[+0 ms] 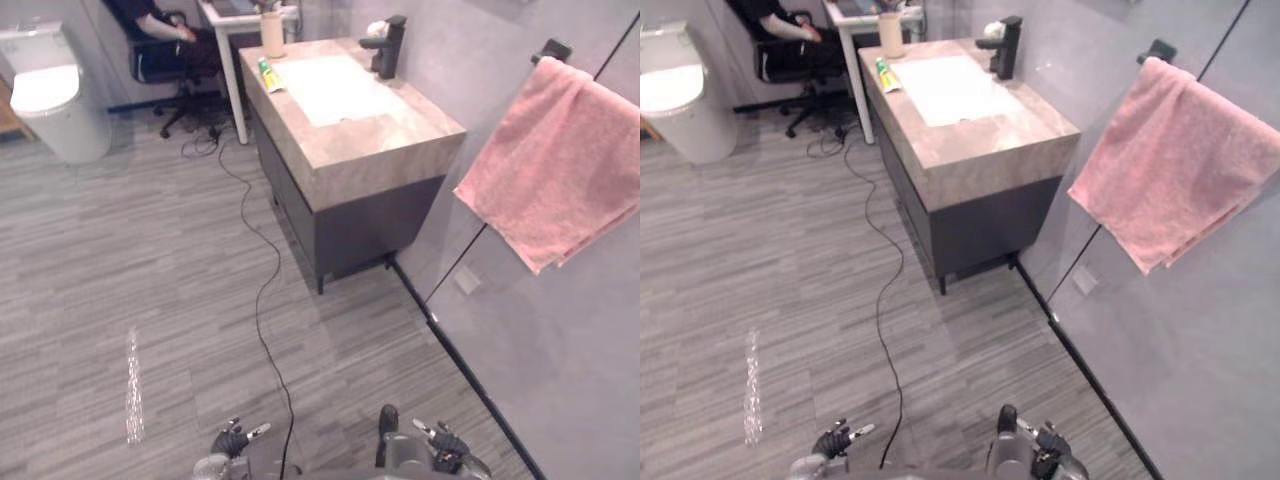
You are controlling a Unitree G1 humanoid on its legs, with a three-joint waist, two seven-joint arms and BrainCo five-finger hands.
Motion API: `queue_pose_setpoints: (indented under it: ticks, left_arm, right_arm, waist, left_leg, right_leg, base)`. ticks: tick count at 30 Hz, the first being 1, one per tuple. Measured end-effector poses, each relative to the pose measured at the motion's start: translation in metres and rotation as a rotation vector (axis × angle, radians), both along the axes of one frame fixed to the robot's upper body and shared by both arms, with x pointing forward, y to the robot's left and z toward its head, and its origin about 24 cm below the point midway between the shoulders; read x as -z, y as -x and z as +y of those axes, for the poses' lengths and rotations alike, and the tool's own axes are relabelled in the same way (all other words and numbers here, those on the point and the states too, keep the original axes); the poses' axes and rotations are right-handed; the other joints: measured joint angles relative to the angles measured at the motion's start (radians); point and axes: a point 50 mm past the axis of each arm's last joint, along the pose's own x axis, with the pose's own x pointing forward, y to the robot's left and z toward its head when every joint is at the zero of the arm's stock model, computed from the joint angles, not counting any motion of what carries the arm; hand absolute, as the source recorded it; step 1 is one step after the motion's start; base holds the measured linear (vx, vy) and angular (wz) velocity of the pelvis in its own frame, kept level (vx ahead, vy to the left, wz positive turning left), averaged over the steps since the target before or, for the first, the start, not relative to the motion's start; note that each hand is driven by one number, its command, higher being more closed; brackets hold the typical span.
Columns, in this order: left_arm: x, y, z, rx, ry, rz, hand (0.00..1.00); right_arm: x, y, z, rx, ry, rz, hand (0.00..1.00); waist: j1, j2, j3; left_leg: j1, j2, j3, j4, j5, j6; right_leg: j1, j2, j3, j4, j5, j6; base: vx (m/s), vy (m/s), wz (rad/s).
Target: Organize washtable
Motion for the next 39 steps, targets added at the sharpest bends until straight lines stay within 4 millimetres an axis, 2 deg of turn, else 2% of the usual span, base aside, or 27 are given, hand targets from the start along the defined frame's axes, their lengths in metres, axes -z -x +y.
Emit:
queue_pose_setpoints:
  ticks: [1, 2, 3, 4, 5, 6, 7, 8, 9, 10, 14, 15, 17, 18, 19, 20, 21, 22, 25, 26, 27, 28, 29, 30, 31, 34, 39]
  left_arm:
    - [-0.001, 0.001, 0.005, 0.006, -0.017, -0.003, 0.0]
    - [-0.002, 0.002, 0.007, 0.007, -0.023, -0.004, 0.0]
    - [-0.004, -0.002, 0.015, 0.007, -0.042, -0.014, 0.0]
    - [-0.001, 0.003, 0.006, 0.006, -0.015, 0.01, 0.0]
    - [0.0, 0.003, 0.004, -0.009, -0.002, 0.011, 0.0]
    - [0.0, 0.003, 0.003, -0.015, 0.006, 0.006, 0.0]
    - [-0.001, 0.0, 0.004, -0.027, 0.007, -0.005, 0.0]
    - [-0.004, -0.006, 0.006, -0.049, 0.007, -0.033, 0.0]
    - [-0.003, -0.007, 0.003, -0.057, 0.013, -0.037, 0.0]
    - [-0.003, -0.006, 0.001, -0.076, 0.022, -0.034, 0.0]
    - [-0.005, -0.014, 0.003, -0.12, 0.019, -0.064, 0.0]
    - [-0.007, -0.018, 0.003, -0.123, 0.021, -0.077, 0.0]
    - [-0.006, -0.022, -0.006, -0.128, 0.047, -0.088, 0.0]
    - [-0.006, -0.022, -0.008, -0.123, 0.052, -0.089, 0.0]
    - [-0.006, -0.022, -0.011, -0.115, 0.056, -0.088, 0.0]
    - [-0.006, -0.022, -0.011, -0.113, 0.055, -0.088, 0.0]
    - [-0.008, -0.026, -0.007, -0.114, 0.048, -0.102, 0.0]
    - [-0.009, -0.026, -0.004, -0.116, 0.038, -0.105, 0.0]
    - [-0.007, -0.02, -0.004, -0.097, 0.029, -0.083, 0.0]
    - [-0.006, -0.019, -0.006, -0.093, 0.032, -0.076, 0.0]
    - [-0.005, -0.018, -0.007, -0.094, 0.036, -0.066, 0.0]
    - [-0.004, -0.016, -0.009, -0.098, 0.044, -0.055, 0.0]
    - [-0.003, -0.015, -0.01, -0.092, 0.044, -0.047, 0.0]
    - [-0.005, -0.017, -0.002, -0.077, 0.021, -0.05, 0.0]
    - [-0.005, -0.018, -0.001, -0.044, 0.011, -0.043, 0.0]
    - [-0.005, -0.02, -0.009, 0.014, 0.014, -0.04, 0.0]
    - [-0.001, -0.004, -0.009, 0.039, 0.02, 0.001, 0.0]
  right_arm:
    - [0.001, 0.001, 0.004, -0.016, -0.006, 0.003, 0.0]
    - [0.001, 0.0, 0.006, -0.027, -0.008, 0.003, 0.0]
    - [0.001, -0.001, 0.013, -0.074, -0.01, 0.003, 0.0]
    - [-0.002, -0.011, 0.007, -0.09, 0.012, -0.022, 0.0]
    - [-0.004, -0.019, 0.008, -0.096, 0.014, -0.04, 0.0]
    - [-0.005, -0.021, 0.012, -0.131, 0.014, -0.042, 0.0]
    - [-0.004, -0.021, 0.015, -0.165, 0.018, -0.034, 0.0]
    - [-0.009, -0.036, 0.014, -0.213, 0.039, -0.068, 0.0]
    - [-0.013, -0.045, 0.014, -0.235, 0.05, -0.094, 0.0]
    - [-0.019, -0.06, 0.017, -0.263, 0.064, -0.137, 0.0]
    - [-0.033, -0.091, 0.033, -0.4, 0.093, -0.225, 0.0]
    - [-0.035, -0.094, 0.033, -0.402, 0.098, -0.237, 0.0]
    - [-0.032, -0.087, 0.025, -0.401, 0.118, -0.221, 0.0]
    - [-0.031, -0.084, 0.022, -0.399, 0.123, -0.208, 0.0]
    - [-0.027, -0.075, 0.016, -0.388, 0.13, -0.184, 0.0]
    - [-0.026, -0.072, 0.014, -0.374, 0.128, -0.175, 0.0]
    - [-0.023, -0.067, 0.01, -0.329, 0.12, -0.158, 0.0]
    - [-0.019, -0.057, 0.004, -0.272, 0.109, -0.122, 0.0]
    - [-0.007, -0.022, -0.01, -0.161, 0.097, -0.023, 0.0]
    - [-0.004, -0.013, -0.013, -0.135, 0.094, 0.007, 0.0]
    - [-0.002, -0.007, -0.015, -0.111, 0.086, 0.026, 0.0]
    - [-0.001, -0.002, -0.019, -0.087, 0.088, 0.043, 0.0]
    - [0.001, 0.004, -0.012, -0.09, 0.069, 0.063, 0.0]
    - [0.004, 0.008, -0.001, -0.095, 0.037, 0.077, 0.0]
    - [0.006, 0.017, 0.002, -0.049, 0.015, 0.093, 0.0]
    - [0.006, 0.023, -0.007, -0.004, 0.029, 0.106, 0.0]
    - [0.005, 0.022, -0.012, -0.011, 0.044, 0.1, 0.0]
  waist:
    - [0.007, -0.022, -0.012]
    - [0.013, -0.034, -0.016]
    - [0.026, -0.065, -0.027]
    - [0.048, 0.003, -0.044]
    - [0.047, 0.004, -0.037]
    - [0.03, -0.023, -0.034]
    - [0.03, -0.045, -0.043]
    - [0.06, -0.053, -0.053]
    - [0.068, -0.034, -0.052]
    - [0.072, -0.016, -0.052]
    - [0.083, -0.015, -0.022]
    - [0.092, -0.01, -0.006]
    - [0.092, 0.042, 0.038]
    - [0.091, 0.053, 0.043]
    - [0.089, 0.064, 0.045]
    - [0.084, 0.058, 0.044]
    - [0.07, 0.039, 0.055]
    - [0.068, 0.038, 0.057]
    - [0.059, 0.043, 0.052]
    - [0.049, 0.047, 0.049]
    - [0.038, 0.05, 0.044]
    - [0.036, 0.051, 0.028]
    - [0.03, 0.038, 0.008]
    - [0.021, -0.017, -0.005]
    - [-0.003, -0.033, -0.023]
    - [-0.009, -0.01, -0.041]
    - [-0.009, 0.012, -0.058]
  left_leg:
    - [0.002, 0.001, -0.003, -0.007, 0.015, -0.003]
    - [0.002, -0.003, -0.004, -0.006, 0.019, -0.007]
    - [0.006, -0.023, -0.01, -0.015, 0.034, -0.012]
    - [-0.018, 0.023, -0.026, -0.05, 0.053, 0.01]
    - [-0.021, 0.03, -0.015, -0.056, 0.076, -0.008]
    - [-0.018, -0.007, -0.033, -0.084, 0.12, 0.003]
    - [-0.033, -0.029, -0.056, -0.082, 0.133, 0.008]
    - [-0.104, -0.039, -0.055, -0.038, 0.146, 0.001]
    - [-0.13, -0.028, -0.055, -0.031, 0.159, -0.003]
    - [-0.168, -0.011, -0.056, -0.031, 0.186, -0.005]
    - [-0.275, 0.013, -0.054, 0.01, 0.212, -0.017]
    - [-0.28, 0.017, -0.055, 0.02, 0.215, -0.02]
    - [-0.271, 0.037, -0.08, -0.001, 0.246, -0.04]
    - [-0.264, 0.049, -0.078, -0.02, 0.259, -0.049]
    - [-0.263, 0.056, -0.062, -0.053, 0.256, -0.052]
    - [-0.267, 0.058, -0.042, -0.058, 0.243, -0.068]
    - [-0.323, 0.081, 0.006, 0.088, 0.21, -0.031]
    - [-0.348, 0.102, 0.022, 0.315, 0.157, 0.012]
    - [-0.257, 0.171, 0.027, 0.569, -0.006, -0.052]
    - [-0.218, 0.2, 0.026, 0.578, -0.028, -0.067]
    - [-0.179, 0.213, 0.023, 0.532, -0.058, -0.105]
    - [-0.145, 0.162, 0.036, 0.377, -0.099, -0.132]
    - [-0.106, 0.098, 0.02, 0.209, -0.105, -0.101]
    - [-0.081, 0.031, 0.016, 0.089, -0.022, -0.075]
    - [-0.071, -0.014, -0.021, -0.011, 0.051, -0.049]
    - [-0.056, -0.08, -0.066, -0.116, 0.127, -0.01]
    - [-0.005, -0.11, -0.085, -0.263, 0.209, -0.008]
  right_leg:
    - [-0.005, 0.0, 0.006, 0.155, -0.077, -0.005]
    - [-0.011, -0.005, 0.009, 0.189, -0.092, -0.004]
    - [-0.011, 0.001, 0.017, 0.164, -0.074, 0.046]
    - [0.046, 0.066, 0.052, 0.024, -0.058, 0.103]
    - [0.042, 0.06, 0.066, 0.129, -0.108, 0.088]
    - [0.071, 0.036, 0.095, 0.352, -0.188, 0.116]
    - [0.134, 0.032, 0.128, 0.35, -0.166, 0.115]
    - [0.189, 0.06, 0.159, 0.182, -0.223, 0.123]
    - [0.191, 0.074, 0.162, 0.129, -0.22, 0.116]
    - [0.206, 0.091, 0.164, 0.021, -0.224, 0.074]
    - [0.272, 0.099, 0.145, -0.277, -0.242, 0.013]
    - [0.286, 0.104, 0.141, -0.308, -0.24, 0.005]
    - [0.315, 0.139, 0.107, -0.33, -0.213, -0.014]
    - [0.312, 0.146, 0.099, -0.315, -0.212, -0.017]
    - [0.297, 0.15, 0.068, -0.298, -0.203, -0.029]
    - [0.288, 0.136, 0.049, -0.3, -0.194, -0.036]
    - [0.266, 0.114, -0.001, -0.291, -0.18, -0.041]
    - [0.255, 0.094, -0.025, -0.271, -0.177, -0.037]
    - [0.267, 0.062, -0.052, -0.268, -0.154, -0.01]
    - [0.267, 0.054, -0.064, -0.271, -0.142, 0.003]
    - [0.265, 0.041, -0.077, -0.282, -0.124, 0.018]
    - [0.26, 0.039, -0.08, -0.322, -0.087, 0.036]
    - [0.244, 0.023, -0.08, -0.36, -0.076, 0.038]
    - [0.229, -0.012, -0.079, -0.372, -0.074, 0.034]
    - [0.225, -0.015, -0.092, -0.377, -0.058, 0.015]
    - [0.244, -0.026, -0.13, -0.391, -0.045, 0.025]
    - [0.226, -0.033, -0.121, -0.389, -0.054, 0.038]
  base:
    - [-0.15, -0.093, 0.49]
    - [-0.11, -0.091, 0.25]
    - [-0.1, -0.079, -0.09]
    - [-0.1, -0.097, -0.18]
    - [-0.11, -0.107, 0.15]
    - [-0.08, -0.171, 0.56]
    - [-0.11, -0.215, 0.52]
    - [-0.14, -0.218, 0.05]
    - [-0.22, -0.176, -0.37]
    - [-0.16, -0.089, -0.34]
    - [-0.25, -0.131, -0.21]
    - [-0.34, -0.091, -0.07]
    - [-0.44, -0.063, 0.31]
    - [-0.36, -0.057, 0.6]
    - [-0.25, -0.039, 0.5]
    - [-0.27, 0.005, 0.71]
    - [-0.25, 0.014, 0.72]
    - [-0.22, 0.04, 0.67]
    - [-0.19, 0.123, 0.47]
    - [-0.14, 0.192, 0.52]
    - [-0.19, 0.302, 0.44]
    - [-0.17, 0.307, 0.42]
    - [-0.14, 0.296, 0.45]
    - [-0.1, 0.156, 0.85]
    - [-0.06, 0.045, 1.05]
    - [-0.08, 0.042, 0.63]
    - [-0.12, 0.051, 0.1]
